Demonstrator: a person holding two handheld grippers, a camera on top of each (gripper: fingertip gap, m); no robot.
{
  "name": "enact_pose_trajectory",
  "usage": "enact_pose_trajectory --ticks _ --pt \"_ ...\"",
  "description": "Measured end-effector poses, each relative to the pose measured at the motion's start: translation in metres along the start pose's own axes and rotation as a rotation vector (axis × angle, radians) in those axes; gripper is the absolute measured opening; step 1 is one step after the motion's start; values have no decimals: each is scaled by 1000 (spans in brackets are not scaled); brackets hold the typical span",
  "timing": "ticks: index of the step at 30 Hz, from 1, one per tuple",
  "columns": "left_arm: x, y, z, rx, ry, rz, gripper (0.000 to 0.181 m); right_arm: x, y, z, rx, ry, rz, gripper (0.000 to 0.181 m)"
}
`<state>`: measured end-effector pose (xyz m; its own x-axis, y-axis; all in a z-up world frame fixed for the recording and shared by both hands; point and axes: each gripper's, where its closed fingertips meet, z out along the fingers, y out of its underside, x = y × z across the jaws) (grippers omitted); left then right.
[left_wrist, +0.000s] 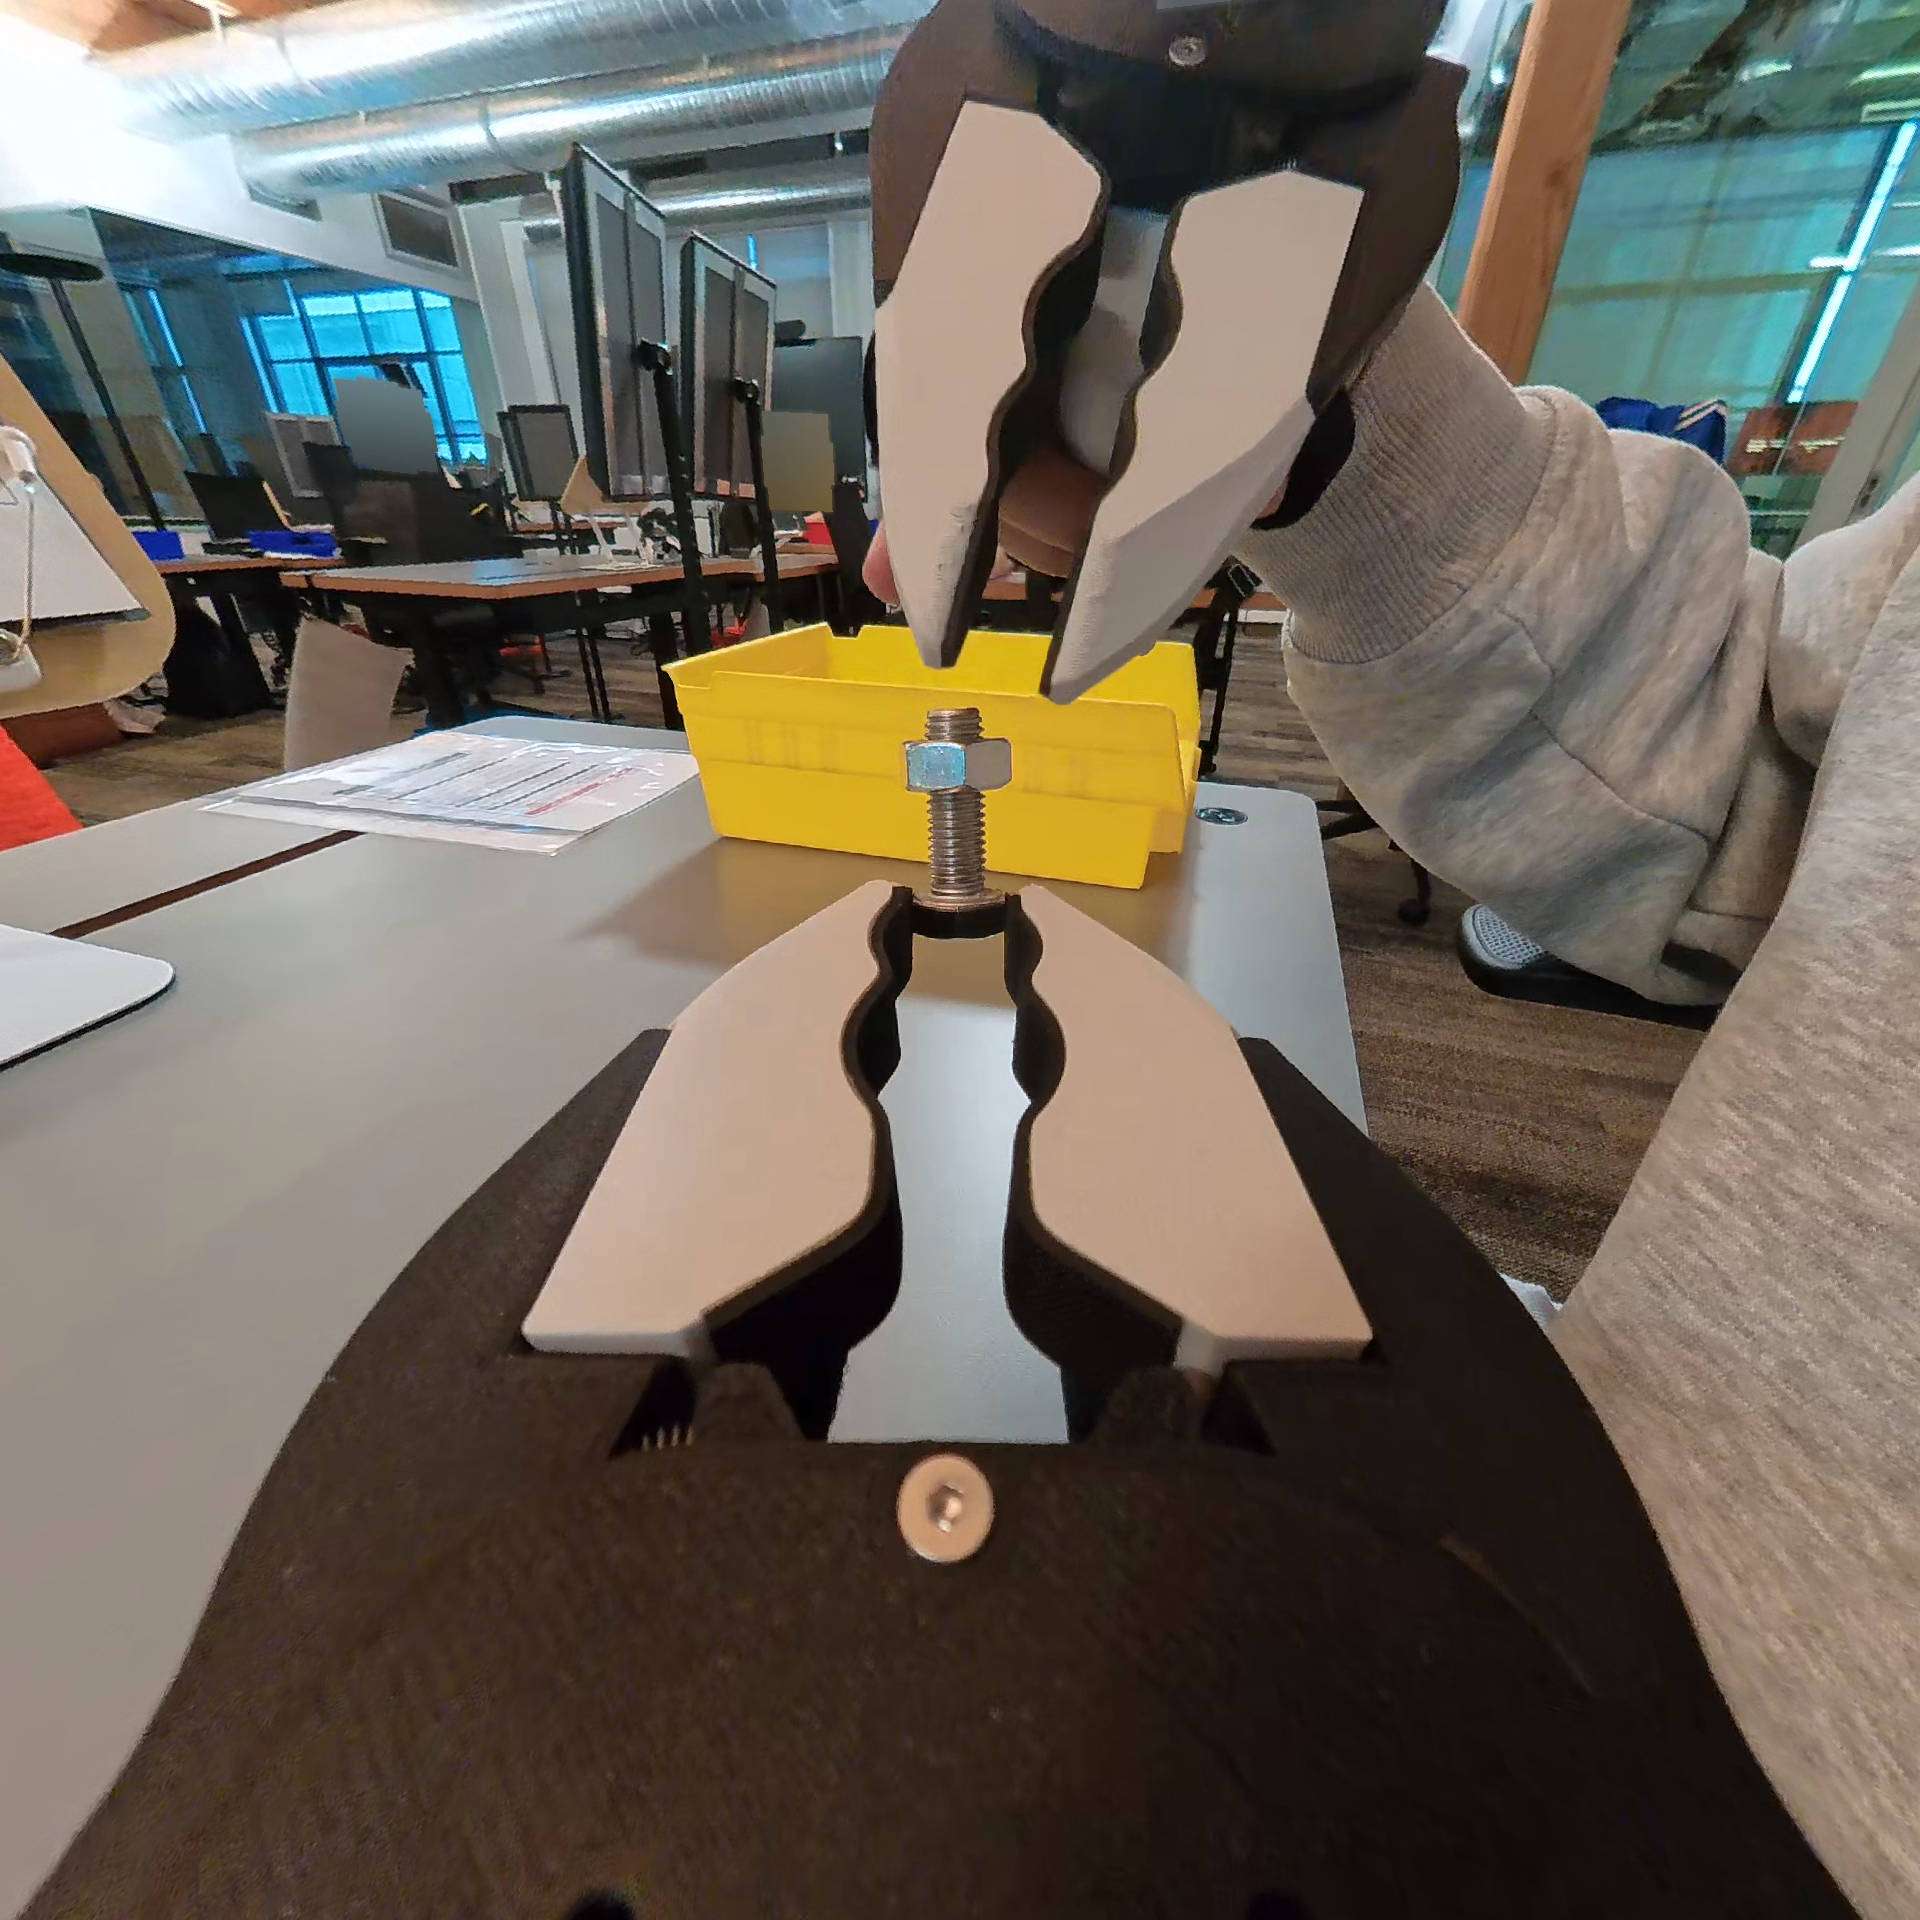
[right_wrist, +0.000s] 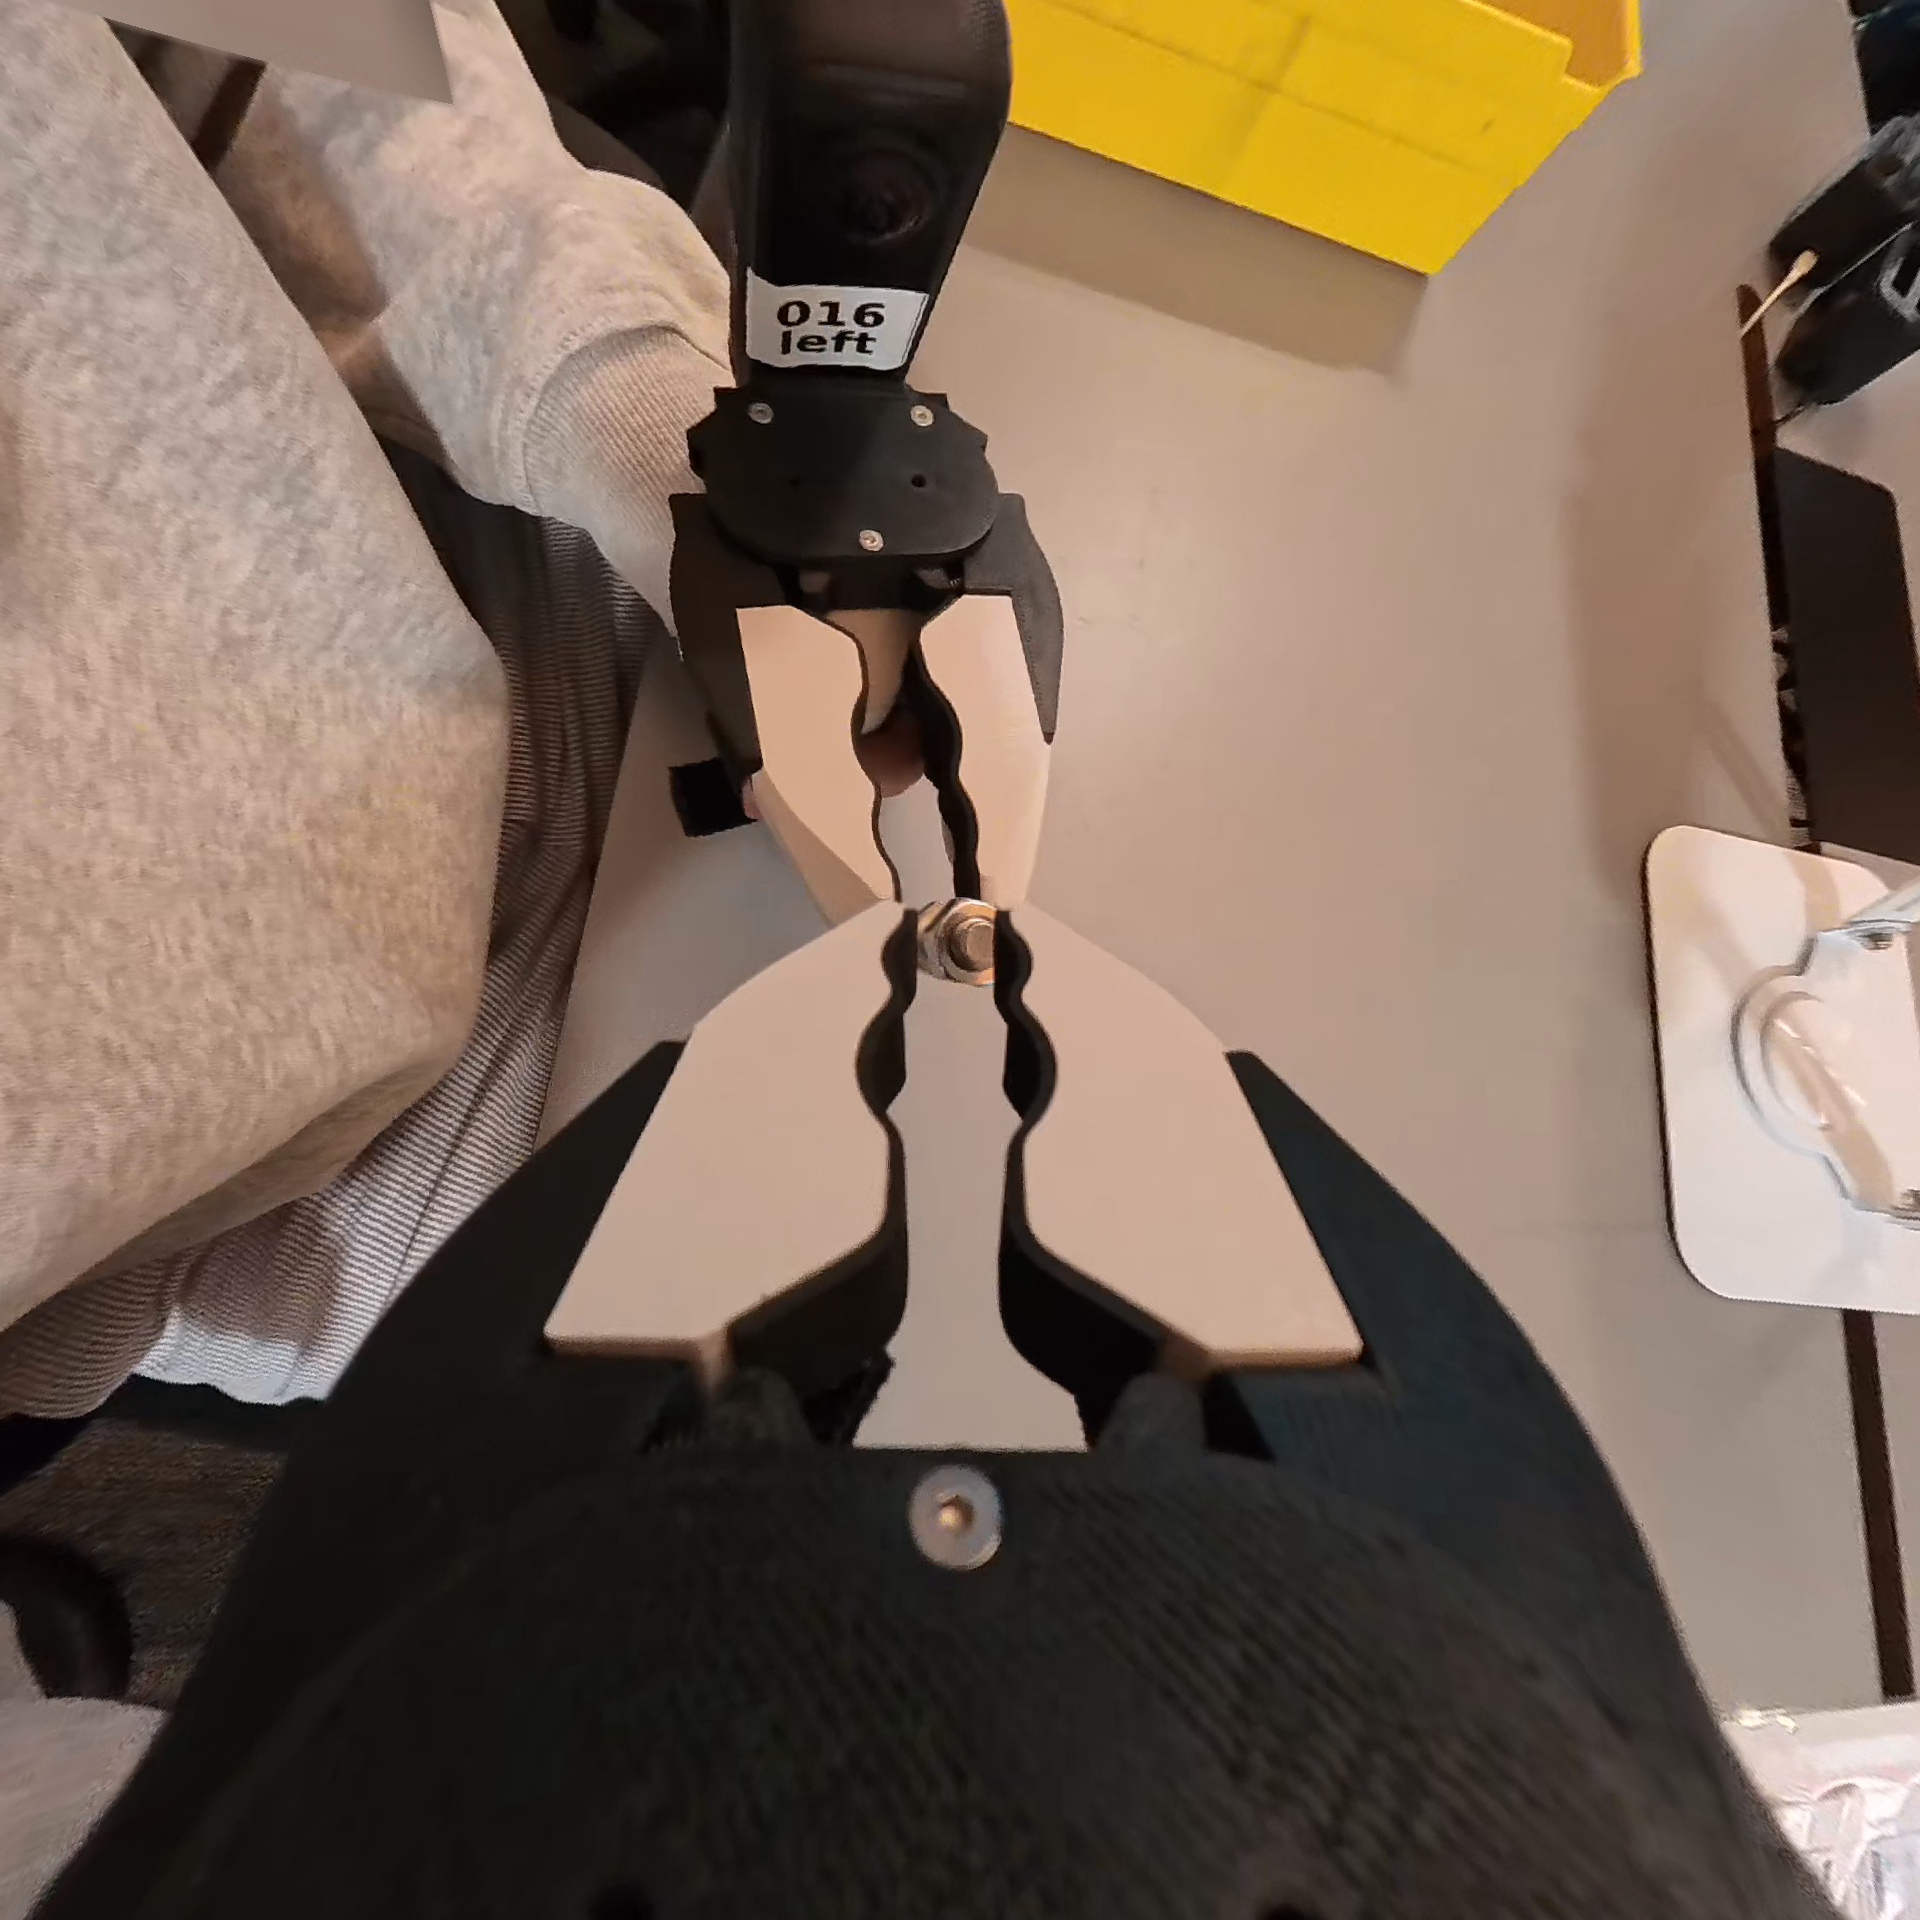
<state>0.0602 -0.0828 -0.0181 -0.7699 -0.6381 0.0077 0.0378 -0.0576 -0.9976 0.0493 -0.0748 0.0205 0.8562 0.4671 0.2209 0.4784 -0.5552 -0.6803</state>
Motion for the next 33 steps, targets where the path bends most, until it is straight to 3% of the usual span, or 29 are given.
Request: enact_pose_trajectory --ticks 16,33 --pt "6 6 2 -35 11 69 19 -4 12 3 -11 -84 89 9" --pt "6 3 1 -18 14 49 19 -4 9 3 -2 -71 58 9"
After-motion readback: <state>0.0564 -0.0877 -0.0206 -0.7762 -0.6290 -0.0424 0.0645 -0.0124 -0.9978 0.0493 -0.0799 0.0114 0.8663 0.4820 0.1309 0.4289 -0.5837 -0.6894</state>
